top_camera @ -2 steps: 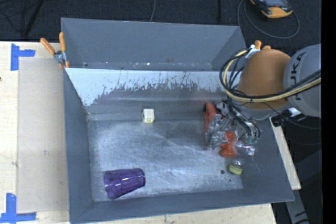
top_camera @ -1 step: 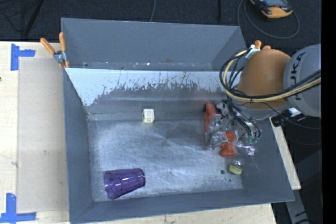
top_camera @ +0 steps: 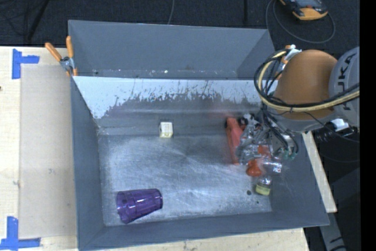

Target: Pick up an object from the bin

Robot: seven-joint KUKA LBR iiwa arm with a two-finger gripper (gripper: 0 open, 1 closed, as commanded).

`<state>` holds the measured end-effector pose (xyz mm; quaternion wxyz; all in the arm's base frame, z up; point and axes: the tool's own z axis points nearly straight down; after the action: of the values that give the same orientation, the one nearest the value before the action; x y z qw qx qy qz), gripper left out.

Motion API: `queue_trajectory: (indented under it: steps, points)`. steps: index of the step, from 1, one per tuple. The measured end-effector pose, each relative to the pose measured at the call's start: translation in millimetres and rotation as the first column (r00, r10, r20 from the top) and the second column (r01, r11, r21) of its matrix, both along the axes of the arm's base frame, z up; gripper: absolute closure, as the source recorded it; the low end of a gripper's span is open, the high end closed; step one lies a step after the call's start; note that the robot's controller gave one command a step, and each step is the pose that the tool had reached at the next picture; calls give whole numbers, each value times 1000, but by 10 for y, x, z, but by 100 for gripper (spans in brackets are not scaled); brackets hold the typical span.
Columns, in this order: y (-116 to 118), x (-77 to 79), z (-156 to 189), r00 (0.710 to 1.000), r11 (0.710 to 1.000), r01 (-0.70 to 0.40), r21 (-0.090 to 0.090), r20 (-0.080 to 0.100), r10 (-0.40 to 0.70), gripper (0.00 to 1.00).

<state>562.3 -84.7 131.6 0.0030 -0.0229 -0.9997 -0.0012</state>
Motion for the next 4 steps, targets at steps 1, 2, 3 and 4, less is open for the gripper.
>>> queue_trajectory:
  steps: [1, 2, 3, 4]
  points:
    - [36, 471, 374, 1000, 1000, 26, -2, 7, -26, 100]
    - [31, 470, 374, 1000, 1000, 28, -2, 7, -28, 0]
    - [31, 470, 374, 1000, 1000, 28, -2, 7, -28, 0]
    - [50, 419, 135, 994, 994, 111, -2, 15, -111, 0]
